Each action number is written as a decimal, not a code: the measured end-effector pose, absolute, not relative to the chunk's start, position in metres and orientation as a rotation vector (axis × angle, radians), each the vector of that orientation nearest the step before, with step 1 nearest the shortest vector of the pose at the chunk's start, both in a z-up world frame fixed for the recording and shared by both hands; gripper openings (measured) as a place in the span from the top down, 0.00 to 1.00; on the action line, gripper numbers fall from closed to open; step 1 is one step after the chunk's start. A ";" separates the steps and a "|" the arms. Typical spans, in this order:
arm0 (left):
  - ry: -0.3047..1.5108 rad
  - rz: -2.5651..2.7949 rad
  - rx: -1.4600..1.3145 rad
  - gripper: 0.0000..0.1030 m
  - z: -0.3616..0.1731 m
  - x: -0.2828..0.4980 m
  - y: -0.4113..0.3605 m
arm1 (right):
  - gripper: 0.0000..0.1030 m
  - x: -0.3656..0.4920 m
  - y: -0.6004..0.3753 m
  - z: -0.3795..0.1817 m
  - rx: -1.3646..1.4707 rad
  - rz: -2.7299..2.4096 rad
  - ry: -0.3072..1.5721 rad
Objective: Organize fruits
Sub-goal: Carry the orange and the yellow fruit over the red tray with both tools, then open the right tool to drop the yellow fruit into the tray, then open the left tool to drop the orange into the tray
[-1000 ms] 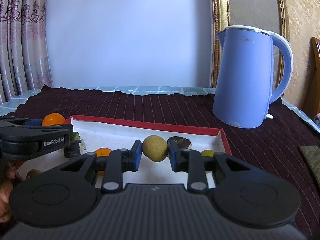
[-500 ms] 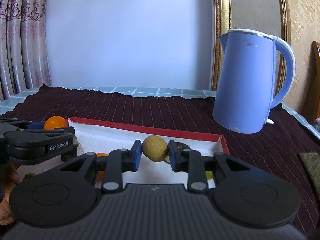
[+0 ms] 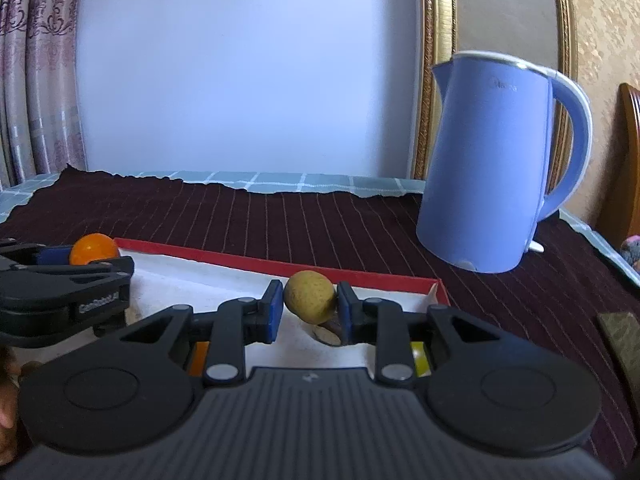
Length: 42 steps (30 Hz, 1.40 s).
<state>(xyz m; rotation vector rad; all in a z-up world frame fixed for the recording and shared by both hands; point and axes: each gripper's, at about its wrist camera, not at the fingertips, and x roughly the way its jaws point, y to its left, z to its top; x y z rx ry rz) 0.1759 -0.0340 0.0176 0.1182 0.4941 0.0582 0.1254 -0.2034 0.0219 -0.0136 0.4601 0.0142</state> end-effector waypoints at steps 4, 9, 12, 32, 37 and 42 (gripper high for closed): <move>0.493 0.058 0.122 0.60 0.017 0.176 -0.034 | 0.47 0.123 -0.209 0.021 -0.007 -0.012 0.448; 0.481 0.053 0.145 0.60 0.016 0.172 -0.037 | 0.44 0.118 -0.214 0.020 0.011 -0.018 0.442; 0.484 0.054 0.152 0.60 0.016 0.173 -0.038 | 0.38 0.115 -0.211 0.019 -0.019 -0.028 0.431; 0.441 0.099 0.225 0.38 0.014 0.167 -0.046 | 0.30 0.114 -0.210 0.018 -0.042 -0.033 0.431; 0.447 0.098 0.223 0.38 0.014 0.165 -0.044 | 0.25 0.110 -0.210 0.018 -0.041 -0.036 0.426; 0.460 0.097 0.206 0.38 0.014 0.161 -0.039 | 0.24 0.109 -0.211 0.017 -0.033 -0.036 0.434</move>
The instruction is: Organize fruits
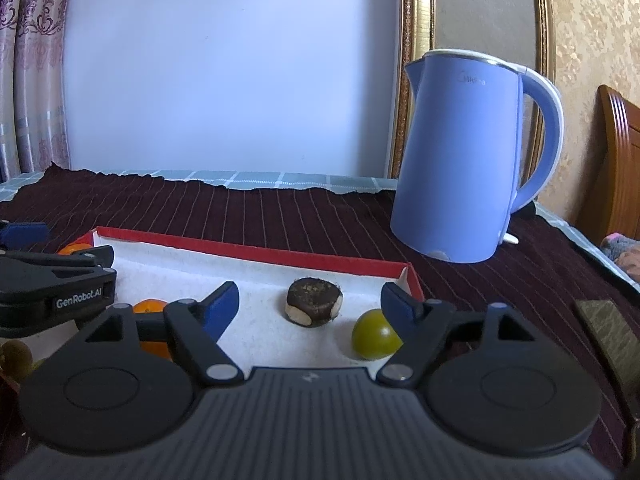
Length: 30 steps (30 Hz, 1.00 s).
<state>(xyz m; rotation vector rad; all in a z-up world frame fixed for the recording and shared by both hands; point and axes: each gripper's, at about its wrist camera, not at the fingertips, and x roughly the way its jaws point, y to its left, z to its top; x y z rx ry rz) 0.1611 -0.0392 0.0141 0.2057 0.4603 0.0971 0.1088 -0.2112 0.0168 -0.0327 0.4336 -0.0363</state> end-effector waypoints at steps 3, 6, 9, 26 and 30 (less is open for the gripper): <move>0.471 0.101 0.207 0.36 0.014 0.155 -0.038 | 0.18 0.106 -0.212 0.017 -0.025 -0.037 0.429; 0.493 0.098 0.199 0.36 0.015 0.149 -0.035 | 0.15 0.101 -0.213 0.017 -0.014 -0.039 0.426; 0.505 0.096 0.181 0.36 0.016 0.143 -0.031 | 0.12 0.094 -0.212 0.015 -0.010 -0.037 0.420; 0.529 0.091 0.116 0.36 0.015 0.103 -0.006 | 0.02 0.065 -0.213 0.006 -0.016 -0.048 0.407; 0.519 0.098 0.099 0.36 0.017 0.091 0.000 | 0.01 0.058 -0.214 0.005 -0.005 -0.042 0.408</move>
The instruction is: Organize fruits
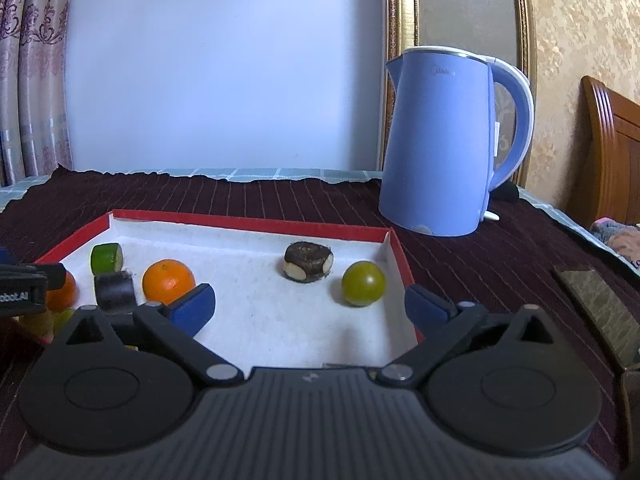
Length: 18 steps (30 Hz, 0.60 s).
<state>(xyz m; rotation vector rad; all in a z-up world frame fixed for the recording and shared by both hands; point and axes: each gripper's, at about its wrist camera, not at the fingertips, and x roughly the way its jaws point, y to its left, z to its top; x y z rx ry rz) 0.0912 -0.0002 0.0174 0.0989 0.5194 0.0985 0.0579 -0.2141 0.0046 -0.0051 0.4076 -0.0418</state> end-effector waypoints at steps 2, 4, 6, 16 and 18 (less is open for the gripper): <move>0.512 0.101 0.094 0.36 0.018 0.085 0.002 | 0.00 0.054 -0.214 0.004 0.000 -0.039 0.406; 0.507 0.106 0.096 0.36 0.018 0.080 0.003 | 0.00 0.049 -0.215 0.003 0.007 -0.038 0.403; 0.507 0.109 0.102 0.31 0.016 0.076 0.005 | 0.00 0.044 -0.215 0.004 0.013 -0.034 0.394; 0.533 0.102 0.082 0.22 0.008 0.057 0.014 | 0.00 0.021 -0.207 0.003 0.008 0.032 0.451; 0.544 0.095 0.068 0.21 0.007 0.054 0.016 | 0.00 0.018 -0.204 0.001 -0.005 0.058 0.480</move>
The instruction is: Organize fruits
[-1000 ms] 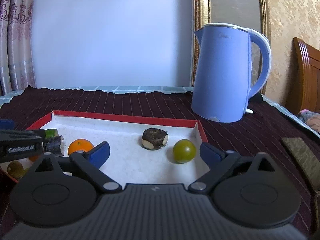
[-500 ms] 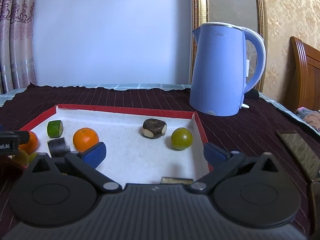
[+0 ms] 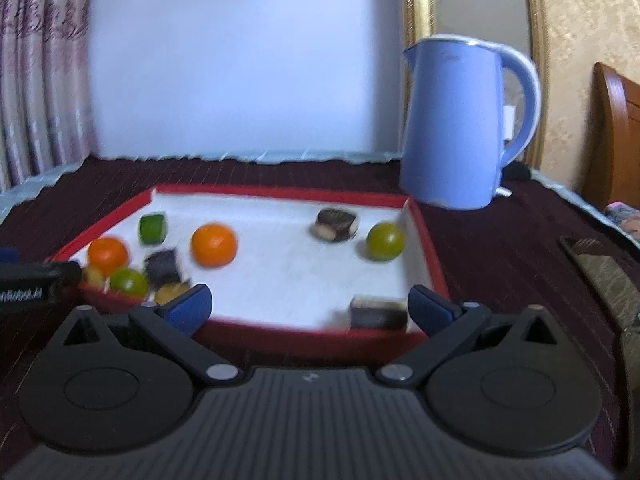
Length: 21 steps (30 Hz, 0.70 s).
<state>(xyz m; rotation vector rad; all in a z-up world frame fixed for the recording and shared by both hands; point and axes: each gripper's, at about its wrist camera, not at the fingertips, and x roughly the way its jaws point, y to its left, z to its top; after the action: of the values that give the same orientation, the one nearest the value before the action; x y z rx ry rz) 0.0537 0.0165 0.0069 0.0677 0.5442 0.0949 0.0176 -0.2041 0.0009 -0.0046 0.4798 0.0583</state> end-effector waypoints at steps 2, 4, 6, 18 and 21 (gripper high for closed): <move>0.555 0.087 0.052 0.21 0.004 0.050 0.019 | 0.00 0.012 -0.199 0.001 -0.040 0.069 0.489; 0.566 0.087 0.046 0.21 0.001 0.048 0.021 | 0.00 0.008 -0.194 -0.001 -0.074 0.087 0.510; 0.577 0.087 0.046 0.21 -0.002 0.046 0.022 | 0.00 0.006 -0.191 -0.004 -0.089 0.107 0.543; 0.626 0.080 0.076 0.16 -0.013 0.046 0.019 | 0.00 0.013 -0.186 -0.015 -0.127 0.104 0.660; 0.643 0.079 0.078 0.16 -0.015 0.047 0.018 | 0.00 0.014 -0.189 -0.015 -0.111 0.110 0.666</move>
<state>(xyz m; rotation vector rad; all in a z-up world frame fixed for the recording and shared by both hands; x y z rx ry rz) 0.0468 0.0178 -0.0149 0.0785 0.6426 0.0792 0.0136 -0.1891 -0.0154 -0.1105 0.6662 0.1103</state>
